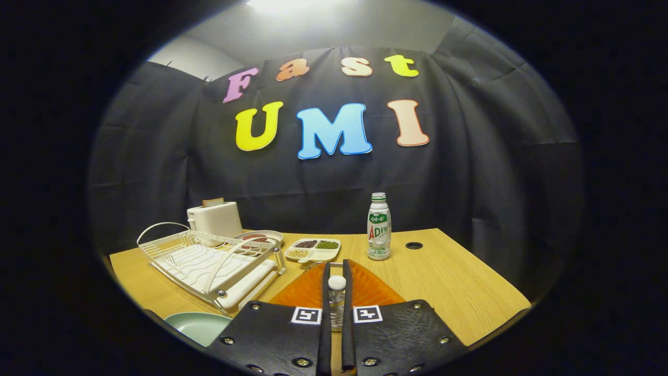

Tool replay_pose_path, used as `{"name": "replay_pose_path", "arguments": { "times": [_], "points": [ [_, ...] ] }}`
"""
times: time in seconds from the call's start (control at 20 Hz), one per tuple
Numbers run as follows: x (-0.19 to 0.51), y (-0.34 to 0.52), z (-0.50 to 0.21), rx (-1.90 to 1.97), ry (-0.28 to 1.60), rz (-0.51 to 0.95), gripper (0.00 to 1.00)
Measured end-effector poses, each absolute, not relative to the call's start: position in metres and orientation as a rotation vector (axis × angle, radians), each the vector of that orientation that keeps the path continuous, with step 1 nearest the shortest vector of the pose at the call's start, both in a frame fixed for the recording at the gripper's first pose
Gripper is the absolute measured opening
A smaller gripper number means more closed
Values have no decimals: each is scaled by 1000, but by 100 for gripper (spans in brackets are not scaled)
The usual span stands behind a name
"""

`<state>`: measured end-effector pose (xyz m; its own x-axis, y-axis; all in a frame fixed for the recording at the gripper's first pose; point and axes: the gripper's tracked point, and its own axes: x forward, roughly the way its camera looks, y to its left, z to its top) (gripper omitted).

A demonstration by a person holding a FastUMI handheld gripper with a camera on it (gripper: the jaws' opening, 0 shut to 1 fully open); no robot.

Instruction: Take the plate from the dish rack, then take the spoon from the basket and place it into the plate.

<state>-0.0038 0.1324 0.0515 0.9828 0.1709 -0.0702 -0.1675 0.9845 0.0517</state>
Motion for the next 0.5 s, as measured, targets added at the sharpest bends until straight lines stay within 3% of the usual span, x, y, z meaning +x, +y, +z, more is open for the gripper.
{"name": "replay_pose_path", "arguments": {
  "times": [0.5],
  "points": [
    [-32,128,145,-5,28,158,8]
  ]
}}
